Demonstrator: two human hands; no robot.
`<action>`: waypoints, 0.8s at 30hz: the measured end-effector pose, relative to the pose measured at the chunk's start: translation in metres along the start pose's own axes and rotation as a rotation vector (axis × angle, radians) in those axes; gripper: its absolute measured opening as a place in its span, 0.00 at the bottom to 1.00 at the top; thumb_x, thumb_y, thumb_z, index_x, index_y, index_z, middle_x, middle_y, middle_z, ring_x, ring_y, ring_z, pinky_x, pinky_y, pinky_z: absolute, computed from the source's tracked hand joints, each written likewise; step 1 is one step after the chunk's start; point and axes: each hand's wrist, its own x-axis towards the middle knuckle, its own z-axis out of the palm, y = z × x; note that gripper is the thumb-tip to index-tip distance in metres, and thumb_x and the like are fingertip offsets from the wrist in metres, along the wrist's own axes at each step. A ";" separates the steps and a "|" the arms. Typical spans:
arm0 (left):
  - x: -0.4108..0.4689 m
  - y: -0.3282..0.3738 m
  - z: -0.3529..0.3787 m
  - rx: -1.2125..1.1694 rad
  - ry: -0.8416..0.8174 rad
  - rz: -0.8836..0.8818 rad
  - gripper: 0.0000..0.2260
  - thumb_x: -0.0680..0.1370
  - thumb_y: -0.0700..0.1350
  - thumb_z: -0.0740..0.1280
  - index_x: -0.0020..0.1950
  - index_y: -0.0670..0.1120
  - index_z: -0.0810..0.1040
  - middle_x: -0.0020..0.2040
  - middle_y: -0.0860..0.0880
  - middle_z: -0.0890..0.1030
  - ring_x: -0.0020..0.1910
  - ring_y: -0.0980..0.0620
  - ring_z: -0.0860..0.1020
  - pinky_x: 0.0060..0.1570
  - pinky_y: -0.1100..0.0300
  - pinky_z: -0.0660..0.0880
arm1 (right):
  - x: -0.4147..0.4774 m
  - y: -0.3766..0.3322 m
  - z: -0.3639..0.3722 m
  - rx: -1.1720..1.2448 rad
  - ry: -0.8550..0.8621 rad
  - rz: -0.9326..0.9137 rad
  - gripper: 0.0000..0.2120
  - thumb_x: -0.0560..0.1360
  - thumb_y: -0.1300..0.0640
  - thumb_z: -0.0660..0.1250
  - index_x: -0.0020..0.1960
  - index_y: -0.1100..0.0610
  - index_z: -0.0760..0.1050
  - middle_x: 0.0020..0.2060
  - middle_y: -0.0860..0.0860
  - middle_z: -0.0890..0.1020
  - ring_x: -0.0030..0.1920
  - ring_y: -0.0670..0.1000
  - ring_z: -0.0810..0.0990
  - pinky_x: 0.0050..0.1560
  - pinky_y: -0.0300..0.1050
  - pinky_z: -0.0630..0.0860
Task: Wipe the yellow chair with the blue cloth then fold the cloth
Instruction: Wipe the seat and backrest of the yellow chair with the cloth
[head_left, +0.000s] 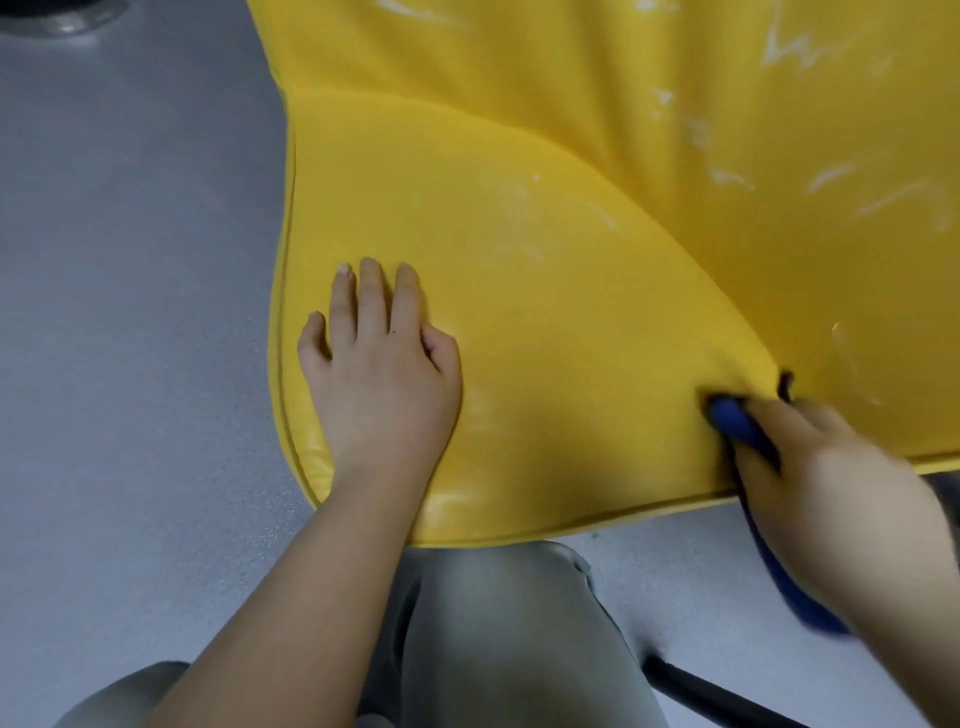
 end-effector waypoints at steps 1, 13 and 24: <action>0.000 0.000 0.000 0.004 -0.006 0.002 0.23 0.79 0.47 0.54 0.74 0.46 0.69 0.74 0.43 0.69 0.76 0.44 0.62 0.69 0.42 0.61 | -0.017 0.003 0.001 0.005 -0.029 0.040 0.13 0.80 0.43 0.55 0.49 0.51 0.72 0.39 0.54 0.74 0.30 0.64 0.75 0.28 0.54 0.74; -0.002 0.001 0.000 -0.032 0.060 0.005 0.23 0.78 0.46 0.54 0.71 0.44 0.72 0.72 0.42 0.72 0.75 0.43 0.65 0.67 0.42 0.61 | 0.138 -0.057 -0.004 -0.068 0.104 0.090 0.11 0.79 0.58 0.54 0.58 0.57 0.71 0.55 0.57 0.76 0.49 0.63 0.79 0.38 0.50 0.68; 0.001 0.006 -0.006 -0.062 0.029 -0.032 0.24 0.77 0.46 0.53 0.71 0.44 0.73 0.72 0.41 0.71 0.74 0.42 0.65 0.66 0.39 0.62 | -0.019 -0.118 0.014 0.318 -0.098 -0.415 0.12 0.69 0.49 0.55 0.43 0.45 0.76 0.33 0.43 0.72 0.26 0.44 0.73 0.18 0.36 0.69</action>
